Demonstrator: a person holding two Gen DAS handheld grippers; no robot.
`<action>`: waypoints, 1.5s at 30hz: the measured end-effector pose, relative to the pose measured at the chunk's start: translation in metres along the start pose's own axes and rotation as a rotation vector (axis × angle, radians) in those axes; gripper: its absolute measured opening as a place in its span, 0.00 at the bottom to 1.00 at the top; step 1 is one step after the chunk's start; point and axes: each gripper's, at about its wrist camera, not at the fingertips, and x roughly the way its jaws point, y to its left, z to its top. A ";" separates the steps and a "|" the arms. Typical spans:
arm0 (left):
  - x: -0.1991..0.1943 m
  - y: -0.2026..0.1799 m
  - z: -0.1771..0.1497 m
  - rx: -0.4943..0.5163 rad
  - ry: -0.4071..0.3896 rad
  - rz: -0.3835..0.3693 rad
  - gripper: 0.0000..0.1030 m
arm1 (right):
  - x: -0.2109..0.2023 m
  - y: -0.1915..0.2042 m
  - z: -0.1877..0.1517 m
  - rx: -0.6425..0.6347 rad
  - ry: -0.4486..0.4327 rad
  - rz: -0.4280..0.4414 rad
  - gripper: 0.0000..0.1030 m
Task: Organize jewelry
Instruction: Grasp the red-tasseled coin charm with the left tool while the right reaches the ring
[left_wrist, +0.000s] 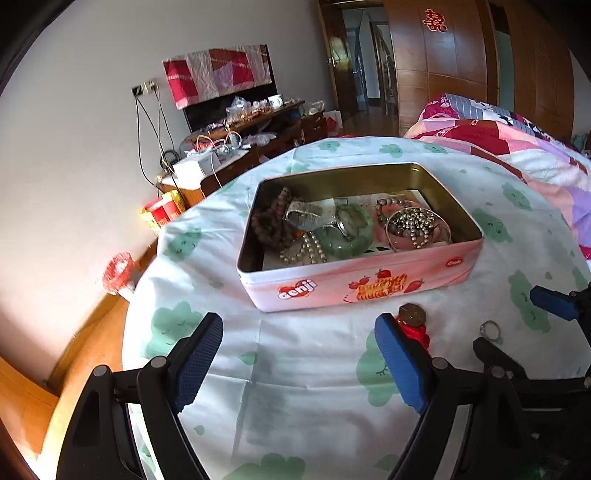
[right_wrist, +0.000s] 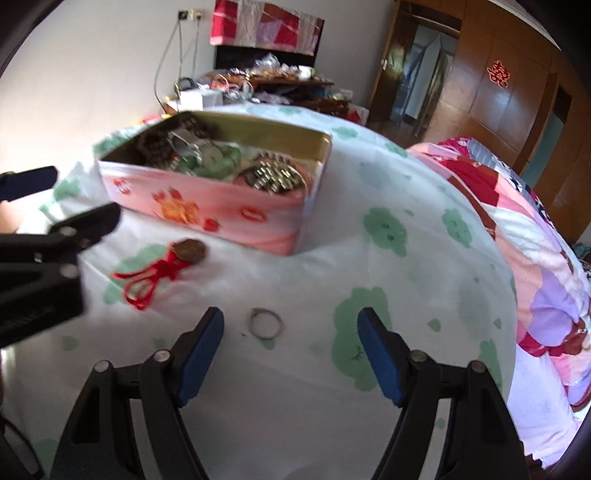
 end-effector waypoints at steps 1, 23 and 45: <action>0.000 0.000 0.000 -0.003 0.001 -0.004 0.82 | 0.001 -0.006 -0.001 0.022 0.004 0.012 0.75; 0.003 -0.004 0.003 -0.041 0.023 -0.093 0.82 | 0.002 -0.014 -0.001 0.016 0.000 0.122 0.20; 0.029 -0.047 0.003 0.080 0.109 -0.118 0.79 | -0.008 -0.058 -0.015 0.183 -0.066 0.088 0.44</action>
